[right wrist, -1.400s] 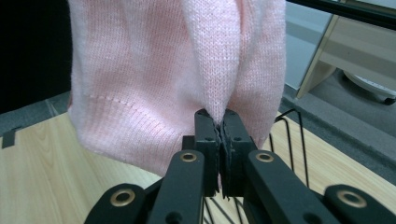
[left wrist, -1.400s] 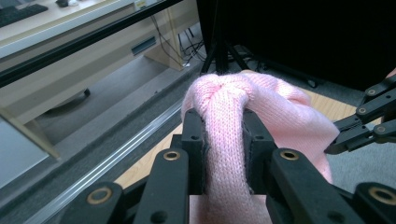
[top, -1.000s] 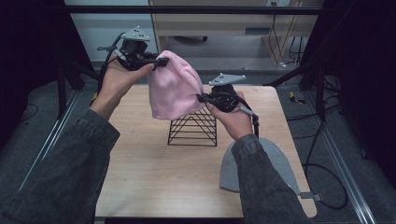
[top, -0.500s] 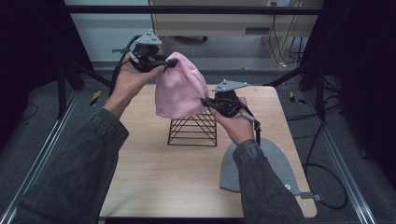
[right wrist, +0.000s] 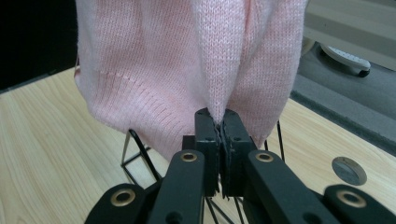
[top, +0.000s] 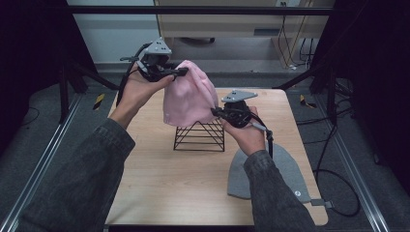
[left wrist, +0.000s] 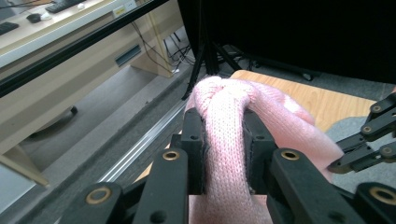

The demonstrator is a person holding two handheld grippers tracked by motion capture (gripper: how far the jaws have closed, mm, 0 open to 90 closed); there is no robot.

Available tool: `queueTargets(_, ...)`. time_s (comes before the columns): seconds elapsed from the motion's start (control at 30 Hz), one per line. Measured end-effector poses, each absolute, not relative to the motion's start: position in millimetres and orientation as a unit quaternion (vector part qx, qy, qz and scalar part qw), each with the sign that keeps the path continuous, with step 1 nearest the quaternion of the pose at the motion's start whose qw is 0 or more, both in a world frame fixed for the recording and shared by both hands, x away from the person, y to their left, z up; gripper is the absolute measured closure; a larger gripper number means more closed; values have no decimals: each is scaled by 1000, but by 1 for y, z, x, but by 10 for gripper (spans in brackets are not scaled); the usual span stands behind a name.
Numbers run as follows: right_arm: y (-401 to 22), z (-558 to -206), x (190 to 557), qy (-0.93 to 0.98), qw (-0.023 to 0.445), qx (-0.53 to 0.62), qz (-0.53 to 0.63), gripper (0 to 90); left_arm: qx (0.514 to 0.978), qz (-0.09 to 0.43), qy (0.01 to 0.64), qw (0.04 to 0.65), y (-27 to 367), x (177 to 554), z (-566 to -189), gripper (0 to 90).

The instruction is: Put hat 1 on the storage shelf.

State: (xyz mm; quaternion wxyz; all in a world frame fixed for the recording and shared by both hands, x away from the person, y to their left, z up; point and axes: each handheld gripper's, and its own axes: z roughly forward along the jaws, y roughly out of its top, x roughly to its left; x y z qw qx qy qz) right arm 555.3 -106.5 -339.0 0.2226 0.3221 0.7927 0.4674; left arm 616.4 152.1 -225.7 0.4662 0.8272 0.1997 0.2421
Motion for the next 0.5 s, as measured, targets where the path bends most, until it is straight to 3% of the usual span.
queueTargets(0.5,-119,-361,552,799,214,339,449,880,845,216,186,453,137,606,-242,731)
